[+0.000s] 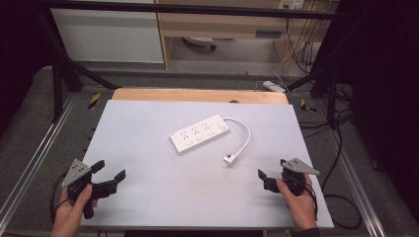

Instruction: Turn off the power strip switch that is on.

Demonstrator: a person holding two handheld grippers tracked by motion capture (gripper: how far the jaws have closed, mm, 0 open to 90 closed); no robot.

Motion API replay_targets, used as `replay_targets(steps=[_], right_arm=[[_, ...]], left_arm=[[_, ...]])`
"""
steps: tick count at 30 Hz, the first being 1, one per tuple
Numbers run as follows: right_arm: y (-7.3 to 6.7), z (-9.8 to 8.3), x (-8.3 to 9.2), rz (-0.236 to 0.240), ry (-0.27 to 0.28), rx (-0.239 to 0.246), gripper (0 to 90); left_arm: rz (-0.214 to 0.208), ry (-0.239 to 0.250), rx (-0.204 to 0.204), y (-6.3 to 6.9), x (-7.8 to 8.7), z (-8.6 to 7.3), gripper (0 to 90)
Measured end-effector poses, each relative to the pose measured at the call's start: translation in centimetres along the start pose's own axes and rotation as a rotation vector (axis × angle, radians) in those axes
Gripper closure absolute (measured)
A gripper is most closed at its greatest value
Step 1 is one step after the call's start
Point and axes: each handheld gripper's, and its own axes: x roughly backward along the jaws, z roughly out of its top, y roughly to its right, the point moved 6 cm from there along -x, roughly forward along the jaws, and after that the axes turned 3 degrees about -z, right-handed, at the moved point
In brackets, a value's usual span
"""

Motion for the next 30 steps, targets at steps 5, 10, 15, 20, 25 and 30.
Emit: replay_targets(steps=[5,10,15,20,25,30], right_arm=[[0.1,0.1,0.1,-0.001,0.009,-0.009,5.0],[0.2,0.0,0.2,-0.006,0.002,-0.026,5.3],[0.3,0.3,0.5,-0.008,0.027,-0.039,5.4],[0.3,0.6,0.6,-0.002,0.046,-0.041,5.4],[-0.1,1.0,0.9,0.001,0.062,-0.021,4.4],[-0.6,1.6,1.2,0.014,0.089,-0.007,4.4]], left_arm=[[-0.003,0.002,-0.001,0.0,0.1,0.0,11.6],[-0.005,0.003,-0.002,0.0,0.0,0.0,11.5],[-0.006,0.004,0.001,0.0,0.0,0.0,11.3],[-0.009,0.003,-0.003,0.0,0.0,0.0,11.0],[-0.009,0.002,-0.003,0.0,0.1,0.0,10.7],[-0.01,-0.002,-0.01,0.0,0.1,0.0,10.5]])
